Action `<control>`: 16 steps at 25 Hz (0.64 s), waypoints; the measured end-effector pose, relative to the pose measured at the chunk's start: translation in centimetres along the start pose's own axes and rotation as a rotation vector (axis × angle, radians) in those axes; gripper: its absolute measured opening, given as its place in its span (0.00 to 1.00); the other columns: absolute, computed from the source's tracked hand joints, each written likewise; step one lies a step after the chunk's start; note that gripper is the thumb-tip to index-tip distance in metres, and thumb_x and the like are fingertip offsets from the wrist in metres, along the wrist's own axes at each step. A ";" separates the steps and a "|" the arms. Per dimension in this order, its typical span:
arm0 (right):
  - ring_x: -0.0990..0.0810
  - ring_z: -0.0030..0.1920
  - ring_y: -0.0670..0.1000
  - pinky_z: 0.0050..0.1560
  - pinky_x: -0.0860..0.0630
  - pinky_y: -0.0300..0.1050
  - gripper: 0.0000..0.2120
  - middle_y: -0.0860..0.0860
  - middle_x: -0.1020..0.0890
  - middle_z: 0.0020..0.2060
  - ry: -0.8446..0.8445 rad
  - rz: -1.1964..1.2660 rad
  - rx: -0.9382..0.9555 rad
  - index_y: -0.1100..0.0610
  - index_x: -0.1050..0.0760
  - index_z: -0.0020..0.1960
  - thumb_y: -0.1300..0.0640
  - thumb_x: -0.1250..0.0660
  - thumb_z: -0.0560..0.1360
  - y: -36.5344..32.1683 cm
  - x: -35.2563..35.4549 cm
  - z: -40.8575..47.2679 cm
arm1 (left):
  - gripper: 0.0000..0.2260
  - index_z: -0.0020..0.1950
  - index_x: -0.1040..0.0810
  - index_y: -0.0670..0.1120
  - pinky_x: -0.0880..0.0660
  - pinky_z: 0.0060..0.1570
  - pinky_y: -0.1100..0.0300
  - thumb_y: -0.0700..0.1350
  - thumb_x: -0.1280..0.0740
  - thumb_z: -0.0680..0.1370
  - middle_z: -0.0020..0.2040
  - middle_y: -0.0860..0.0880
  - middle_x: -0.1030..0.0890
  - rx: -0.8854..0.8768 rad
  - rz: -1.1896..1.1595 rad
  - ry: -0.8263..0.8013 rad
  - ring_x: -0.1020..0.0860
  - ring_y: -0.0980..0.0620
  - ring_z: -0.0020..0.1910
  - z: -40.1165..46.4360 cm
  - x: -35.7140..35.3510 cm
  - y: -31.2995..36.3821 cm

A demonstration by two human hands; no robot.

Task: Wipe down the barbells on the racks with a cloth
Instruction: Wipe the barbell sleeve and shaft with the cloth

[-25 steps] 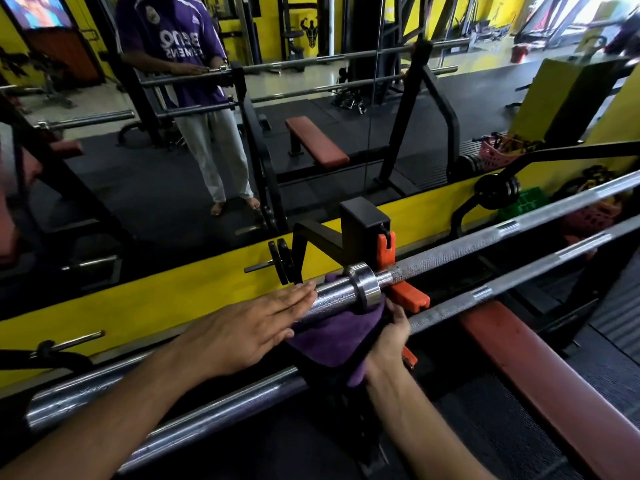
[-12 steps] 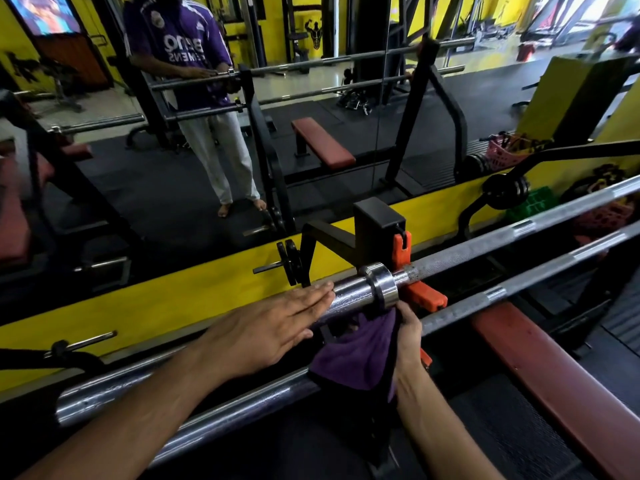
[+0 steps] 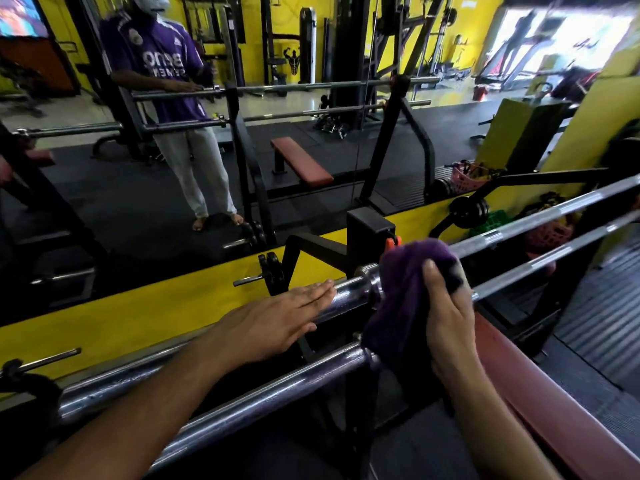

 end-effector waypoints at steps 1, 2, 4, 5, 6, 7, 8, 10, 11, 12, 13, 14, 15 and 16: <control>0.20 0.45 0.44 0.47 0.24 0.38 0.03 0.43 0.18 0.44 -0.131 -0.249 0.163 0.45 0.24 0.54 0.51 0.33 0.81 -1.0 -1.2 1.2 | 0.29 0.82 0.61 0.59 0.44 0.74 0.65 0.54 0.48 0.86 0.79 0.63 0.65 0.008 -0.003 -0.001 0.58 0.65 0.77 0.0 0.2 0.1; 0.21 0.48 0.46 0.49 0.25 0.40 0.06 0.45 0.19 0.46 -0.284 -0.538 0.257 0.46 0.27 0.57 0.50 0.35 0.81 -0.6 -2.6 2.6 | 0.28 0.82 0.58 0.58 0.44 0.75 0.64 0.54 0.47 0.86 0.78 0.64 0.64 0.022 -0.010 -0.002 0.58 0.65 0.76 0.0 0.4 0.2; 0.20 0.55 0.55 0.50 0.26 0.47 0.13 0.53 0.19 0.52 -0.529 -1.051 0.277 0.48 0.28 0.62 0.44 0.37 0.80 1.2 -5.1 5.4 | 0.28 0.82 0.57 0.58 0.41 0.77 0.61 0.54 0.46 0.86 0.77 0.64 0.62 0.031 -0.007 -0.003 0.56 0.64 0.78 -0.1 0.6 0.6; 0.20 0.58 0.58 0.50 0.27 0.49 0.16 0.56 0.18 0.55 -0.616 -1.230 0.221 0.47 0.27 0.64 0.42 0.38 0.80 1.9 -6.2 6.6 | 0.28 0.82 0.58 0.59 0.41 0.77 0.60 0.55 0.47 0.86 0.77 0.64 0.62 0.024 -0.005 -0.001 0.55 0.63 0.79 -0.2 0.5 0.7; 0.21 0.60 0.61 0.50 0.29 0.49 0.18 0.58 0.19 0.58 -0.697 -1.350 0.147 0.48 0.27 0.66 0.41 0.38 0.80 1.9 -7.4 7.6 | 0.28 0.81 0.59 0.59 0.42 0.77 0.61 0.55 0.47 0.86 0.77 0.65 0.63 0.014 0.004 0.005 0.56 0.64 0.79 -0.2 0.4 0.6; 0.22 0.61 0.61 0.51 0.30 0.48 0.20 0.60 0.20 0.61 -0.786 -1.430 0.057 0.49 0.27 0.68 0.42 0.39 0.80 1.6 -8.7 8.5 | 0.28 0.81 0.60 0.60 0.43 0.77 0.62 0.55 0.48 0.86 0.77 0.65 0.64 0.008 0.016 0.013 0.58 0.65 0.78 -0.2 0.3 0.5; 0.22 0.61 0.61 0.52 0.30 0.47 0.21 0.61 0.21 0.63 -0.877 -1.483 -0.047 0.52 0.26 0.69 0.43 0.38 0.81 1.2 -9.8 9.1 | 0.28 0.81 0.62 0.60 0.45 0.76 0.64 0.55 0.48 0.86 0.77 0.65 0.65 0.005 0.028 0.015 0.59 0.66 0.76 -0.2 0.2 0.5; 0.20 0.50 0.58 0.51 0.28 0.44 0.16 0.60 0.20 0.60 -1.007 -1.488 -0.283 0.56 0.23 0.61 0.46 0.35 0.80 1.0 -11.4 10.1 | 0.28 0.80 0.63 0.60 0.46 0.76 0.65 0.54 0.48 0.86 0.77 0.65 0.68 0.011 0.027 0.006 0.61 0.67 0.75 -0.2 0.3 0.6; 0.20 0.46 0.57 0.53 0.25 0.46 0.13 0.59 0.19 0.57 -1.040 -1.460 -0.400 0.56 0.22 0.53 0.46 0.33 0.79 1.2 -11.9 10.6 | 0.28 0.80 0.63 0.60 0.46 0.77 0.64 0.54 0.49 0.87 0.77 0.65 0.68 0.017 0.026 -0.005 0.61 0.67 0.75 -0.2 0.3 0.6; 0.19 0.46 0.56 0.57 0.22 0.49 0.14 0.58 0.17 0.55 -1.046 -1.429 -0.500 0.56 0.21 0.50 0.44 0.31 0.77 1.4 -12.1 10.9 | 0.28 0.80 0.64 0.61 0.46 0.77 0.63 0.54 0.49 0.86 0.77 0.66 0.68 0.023 0.020 -0.018 0.61 0.67 0.75 -0.1 0.3 0.6; 0.18 0.48 0.57 0.60 0.22 0.52 0.16 0.57 0.16 0.54 -1.040 -1.433 -0.556 0.55 0.21 0.49 0.42 0.30 0.75 1.8 -12.2 11.2 | 0.28 0.80 0.64 0.61 0.44 0.77 0.62 0.55 0.49 0.86 0.78 0.66 0.68 0.022 0.015 -0.025 0.60 0.66 0.77 -0.1 0.1 0.5; 0.17 0.48 0.56 0.61 0.22 0.53 0.19 0.56 0.16 0.53 -1.045 -1.470 -0.550 0.55 0.21 0.52 0.40 0.29 0.74 1.8 -12.1 11.5 | 0.29 0.80 0.64 0.62 0.42 0.77 0.60 0.55 0.48 0.86 0.78 0.66 0.68 0.019 0.009 -0.024 0.59 0.65 0.78 0.0 0.0 0.4; 0.18 0.48 0.56 0.59 0.22 0.51 0.20 0.55 0.16 0.52 -1.045 -1.503 -0.496 0.53 0.22 0.55 0.39 0.30 0.74 1.9 -12.0 11.6 | 0.29 0.80 0.64 0.62 0.41 0.77 0.58 0.55 0.48 0.86 0.78 0.66 0.67 0.020 0.004 -0.030 0.57 0.63 0.79 -0.1 -0.2 0.1; 0.18 0.48 0.55 0.55 0.23 0.49 0.18 0.54 0.17 0.52 -1.035 -1.523 -0.404 0.52 0.22 0.56 0.41 0.30 0.75 1.7 -11.9 11.3 | 0.29 0.80 0.64 0.62 0.40 0.77 0.57 0.55 0.48 0.86 0.79 0.66 0.66 0.021 0.000 -0.036 0.56 0.63 0.80 -0.1 -0.3 0.0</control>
Point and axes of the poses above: each hand's wrist, its own z-axis towards the middle knuckle, its own x-axis out of the back of the hand, y = z × x, the point moved 2 cm from there along z, towards the middle knuckle
